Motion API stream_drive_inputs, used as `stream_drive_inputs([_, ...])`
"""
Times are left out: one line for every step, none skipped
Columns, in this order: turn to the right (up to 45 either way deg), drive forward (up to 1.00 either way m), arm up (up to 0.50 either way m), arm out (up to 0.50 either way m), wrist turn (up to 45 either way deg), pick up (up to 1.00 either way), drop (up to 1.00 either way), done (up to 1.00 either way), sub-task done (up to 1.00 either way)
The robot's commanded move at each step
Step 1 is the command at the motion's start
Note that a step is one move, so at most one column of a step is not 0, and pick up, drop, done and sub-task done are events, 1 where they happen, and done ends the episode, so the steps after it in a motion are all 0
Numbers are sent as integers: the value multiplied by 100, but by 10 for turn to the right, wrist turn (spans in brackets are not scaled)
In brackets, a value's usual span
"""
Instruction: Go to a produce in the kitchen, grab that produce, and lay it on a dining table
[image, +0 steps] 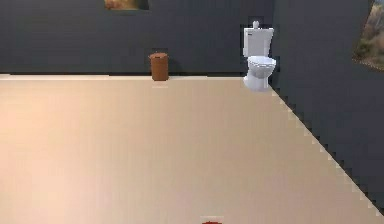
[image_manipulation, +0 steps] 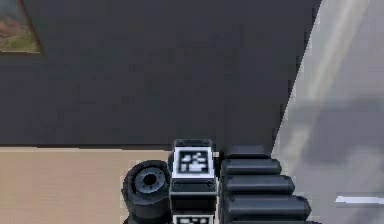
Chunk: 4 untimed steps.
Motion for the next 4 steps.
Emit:
stream_drive_inputs([0, 25, 0, 0, 0, 0, 0, 0, 0])
stream_drive_inputs([-450, 0, 0, 0, 0, 0, 0, 0, 0])
stream_drive_inputs([-330, 0, 0, 0, 0, 0, 0, 0, 0])
stream_drive_inputs([0, 100, 0, 0, 0, 0, 0, 0, 0])
